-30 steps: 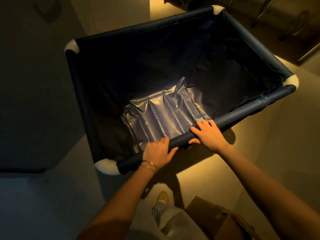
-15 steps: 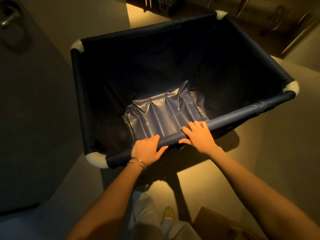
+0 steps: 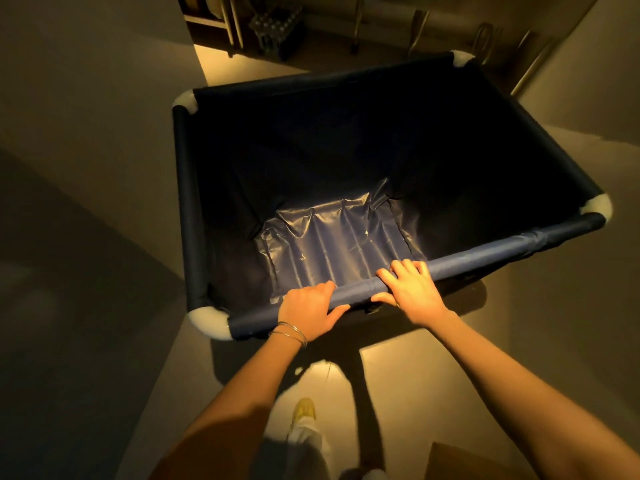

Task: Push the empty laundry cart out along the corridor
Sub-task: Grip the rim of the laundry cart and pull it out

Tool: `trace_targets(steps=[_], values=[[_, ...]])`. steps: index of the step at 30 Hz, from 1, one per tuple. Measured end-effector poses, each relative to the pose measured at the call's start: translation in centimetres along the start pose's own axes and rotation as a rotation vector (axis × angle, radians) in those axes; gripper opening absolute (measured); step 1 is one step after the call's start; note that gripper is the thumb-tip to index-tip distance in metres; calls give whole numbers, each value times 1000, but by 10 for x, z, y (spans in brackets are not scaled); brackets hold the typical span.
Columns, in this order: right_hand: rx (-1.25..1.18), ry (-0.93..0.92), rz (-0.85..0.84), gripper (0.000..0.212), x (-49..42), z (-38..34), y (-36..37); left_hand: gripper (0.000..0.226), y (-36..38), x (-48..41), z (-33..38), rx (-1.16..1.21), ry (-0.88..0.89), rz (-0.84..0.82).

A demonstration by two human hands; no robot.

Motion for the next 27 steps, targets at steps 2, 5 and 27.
trace_targets(steps=[2,5,27], values=[[-14,39,-1,56,-13,7,-2,42,-1,-20,-7,-6,36,19],[-25,80,12,49,-33,13,-4,39,-4,-48,-20,13,97,75],[-123,200,34,53,-128,112,-19,49,-23,-252,-97,21,375,75]])
Point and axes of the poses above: each hand's wrist, its own x-axis away from the middle knuckle, its own y-axis out of the palm, z = x × y, the point moved 5 cm from there along -x, towards the middle knuckle, and after that the axes turned 15 degrees about -y, right-handed, at the moved point
